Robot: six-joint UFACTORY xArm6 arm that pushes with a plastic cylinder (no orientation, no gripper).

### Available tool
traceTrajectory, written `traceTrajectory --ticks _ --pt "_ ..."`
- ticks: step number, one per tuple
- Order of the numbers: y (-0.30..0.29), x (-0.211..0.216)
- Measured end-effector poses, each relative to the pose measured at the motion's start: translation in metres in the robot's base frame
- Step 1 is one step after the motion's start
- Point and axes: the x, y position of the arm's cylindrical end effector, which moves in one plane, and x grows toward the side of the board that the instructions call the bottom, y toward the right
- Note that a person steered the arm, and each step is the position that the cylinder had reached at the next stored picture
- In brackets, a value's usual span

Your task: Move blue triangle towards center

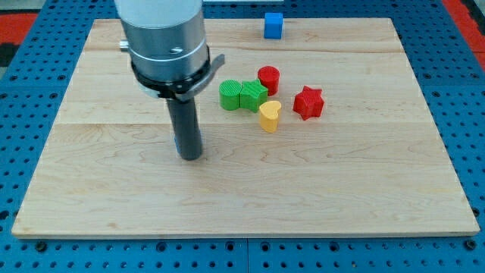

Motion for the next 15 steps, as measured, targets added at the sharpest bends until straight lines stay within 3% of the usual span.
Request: traceTrajectory --ticks 1,2,5,6,8,9,10,11,13,15 --pt "-0.054 0.008" --pt "-0.061 -0.018" --pt "0.04 -0.033" --pt "0.018 -0.019" --pt "0.085 0.016" --pt "0.098 -0.016" --pt "0.079 -0.019" --pt "0.079 0.02" --pt "0.052 -0.018" --pt "0.039 -0.019"
